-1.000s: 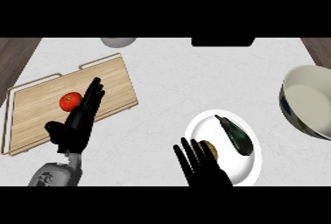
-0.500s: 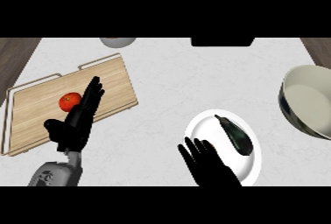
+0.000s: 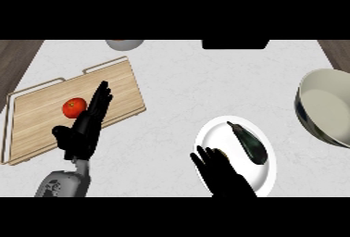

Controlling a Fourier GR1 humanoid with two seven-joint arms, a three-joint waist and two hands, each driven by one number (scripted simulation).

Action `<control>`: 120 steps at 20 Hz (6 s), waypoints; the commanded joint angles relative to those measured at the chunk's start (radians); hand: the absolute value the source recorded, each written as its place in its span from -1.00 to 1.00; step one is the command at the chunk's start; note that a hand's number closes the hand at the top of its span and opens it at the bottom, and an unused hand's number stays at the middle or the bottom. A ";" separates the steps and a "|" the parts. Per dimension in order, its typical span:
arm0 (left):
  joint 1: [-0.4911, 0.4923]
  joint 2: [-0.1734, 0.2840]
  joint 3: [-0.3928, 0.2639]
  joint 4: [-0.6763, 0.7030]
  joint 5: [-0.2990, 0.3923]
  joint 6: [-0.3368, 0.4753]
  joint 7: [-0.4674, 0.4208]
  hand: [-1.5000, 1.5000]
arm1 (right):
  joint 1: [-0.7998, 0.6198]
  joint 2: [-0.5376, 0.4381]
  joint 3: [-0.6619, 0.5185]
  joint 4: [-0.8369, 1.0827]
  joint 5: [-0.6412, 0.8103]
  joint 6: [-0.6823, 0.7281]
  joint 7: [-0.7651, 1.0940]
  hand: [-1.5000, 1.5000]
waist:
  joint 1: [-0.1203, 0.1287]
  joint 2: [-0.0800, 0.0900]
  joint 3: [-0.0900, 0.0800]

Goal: Pick the squash from the plate and place it in the bowl

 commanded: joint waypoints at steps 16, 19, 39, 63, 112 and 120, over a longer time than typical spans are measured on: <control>0.072 -0.020 0.051 -0.076 -0.034 -0.064 0.002 0.00 | -0.051 0.026 -0.140 0.258 -0.008 -0.132 -0.125 -1.00 | 0.004 -0.001 0.000; 0.023 -0.016 0.072 -0.032 -0.009 -0.087 0.006 0.00 | -0.146 0.050 -0.184 0.352 0.054 -0.142 -0.085 -1.00 | 0.006 0.000 0.000; 0.013 -0.090 0.056 0.010 -0.082 -0.043 -0.009 0.00 | -0.164 0.045 -0.113 0.549 0.144 -0.155 -0.272 1.00 | 0.003 0.001 0.000; 0.013 -0.036 0.105 -0.022 -0.055 -0.081 0.022 0.00 | 0.336 -0.132 -0.725 -0.554 -0.765 0.090 -0.456 1.00 | -0.017 -0.003 -0.001; -0.019 -0.071 0.102 -0.006 -0.066 -0.116 0.004 0.00 | -0.691 -0.520 -1.012 1.209 -0.505 0.015 -0.657 -1.00 | 0.028 0.010 0.002; 0.023 -0.081 0.073 -0.048 -0.086 -0.109 0.025 0.00 | -0.756 -0.529 -1.115 1.371 -0.634 0.081 -0.922 -1.00 | 0.024 0.006 0.002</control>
